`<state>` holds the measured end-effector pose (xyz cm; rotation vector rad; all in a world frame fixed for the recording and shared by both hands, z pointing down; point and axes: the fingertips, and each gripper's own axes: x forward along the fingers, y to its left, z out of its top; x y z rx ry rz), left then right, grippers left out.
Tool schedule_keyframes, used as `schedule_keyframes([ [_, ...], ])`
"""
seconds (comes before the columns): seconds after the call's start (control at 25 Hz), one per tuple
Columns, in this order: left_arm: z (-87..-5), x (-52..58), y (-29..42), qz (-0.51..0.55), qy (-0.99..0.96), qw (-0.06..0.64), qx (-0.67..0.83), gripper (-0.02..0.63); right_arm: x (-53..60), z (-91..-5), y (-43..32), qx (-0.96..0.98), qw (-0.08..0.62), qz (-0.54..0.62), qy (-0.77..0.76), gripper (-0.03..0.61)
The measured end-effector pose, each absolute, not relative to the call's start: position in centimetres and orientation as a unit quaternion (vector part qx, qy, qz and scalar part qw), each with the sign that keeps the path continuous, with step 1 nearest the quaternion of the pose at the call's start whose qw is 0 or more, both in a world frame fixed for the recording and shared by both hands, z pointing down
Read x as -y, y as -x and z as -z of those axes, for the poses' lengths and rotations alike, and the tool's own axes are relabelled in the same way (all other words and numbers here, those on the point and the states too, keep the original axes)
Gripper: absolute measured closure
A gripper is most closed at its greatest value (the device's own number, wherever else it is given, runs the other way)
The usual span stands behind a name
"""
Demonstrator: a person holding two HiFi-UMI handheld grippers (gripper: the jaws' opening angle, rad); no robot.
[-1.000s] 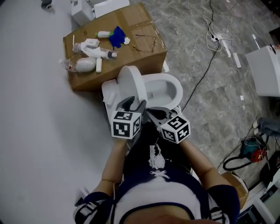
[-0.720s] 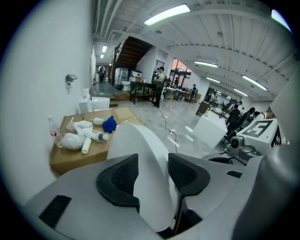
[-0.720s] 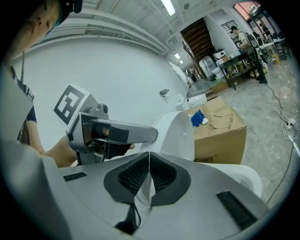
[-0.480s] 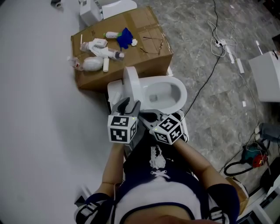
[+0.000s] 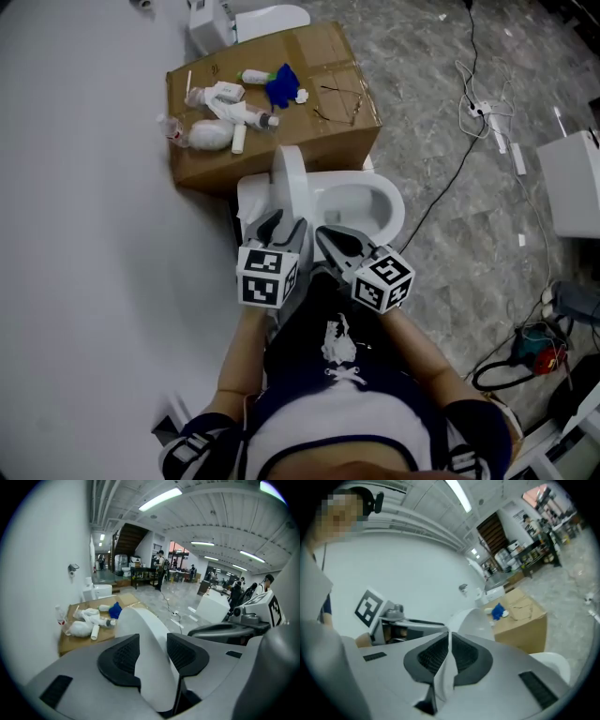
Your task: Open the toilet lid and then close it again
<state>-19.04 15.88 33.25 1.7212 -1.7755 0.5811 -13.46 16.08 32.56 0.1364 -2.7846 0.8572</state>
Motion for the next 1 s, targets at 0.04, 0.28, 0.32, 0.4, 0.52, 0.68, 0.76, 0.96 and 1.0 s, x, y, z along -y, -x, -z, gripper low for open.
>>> schedule_keyframes([
  [0.04, -33.2, -15.8, 19.1, -0.220, -0.647, 0.294, 0.668, 0.423, -15.1, -33.3, 12.9, 0.948, 0.129, -0.286, -0.064, 0.566],
  [0.28, -33.2, -16.2, 19.2, -0.212, -0.648, 0.298, 0.669, 0.424, -18.8, -35.4, 13.8, 0.909, 0.172, -0.373, 0.074, 0.422],
  [0.32, -33.2, -16.2, 19.3, -0.212, -0.647, 0.298, 0.670, 0.423, -19.0, -35.3, 14.0, 0.912, 0.171, -0.366, 0.071, 0.447],
  [0.4, -33.0, -16.5, 19.6, -0.213, -0.643, 0.296, 0.673, 0.425, -19.3, -35.4, 14.5, 0.919, 0.176, -0.347, 0.060, 0.529],
  [0.52, -32.7, -17.2, 20.5, -0.207, -0.636, 0.294, 0.684, 0.425, -19.8, -35.3, 15.4, 0.917, 0.180, -0.350, 0.065, 0.543],
  [0.68, -32.3, -18.5, 22.2, -0.191, -0.622, 0.289, 0.702, 0.426, -21.0, -34.8, 17.1, 0.917, 0.190, -0.339, 0.090, 0.545],
  [0.76, -32.0, -19.3, 23.1, -0.185, -0.619, 0.278, 0.711, 0.427, -21.7, -34.6, 18.1, 0.920, 0.193, -0.327, 0.101, 0.546],
  [0.96, -31.6, -21.3, 24.7, -0.170, -0.610, 0.247, 0.733, 0.453, -23.4, -34.3, 20.0, 0.922, 0.197, -0.309, 0.126, 0.546],
  [1.0, -31.4, -21.7, 25.1, -0.174, -0.603, 0.237, 0.741, 0.468, -23.7, -34.1, 20.4, 0.922, 0.199, -0.304, 0.130, 0.546],
])
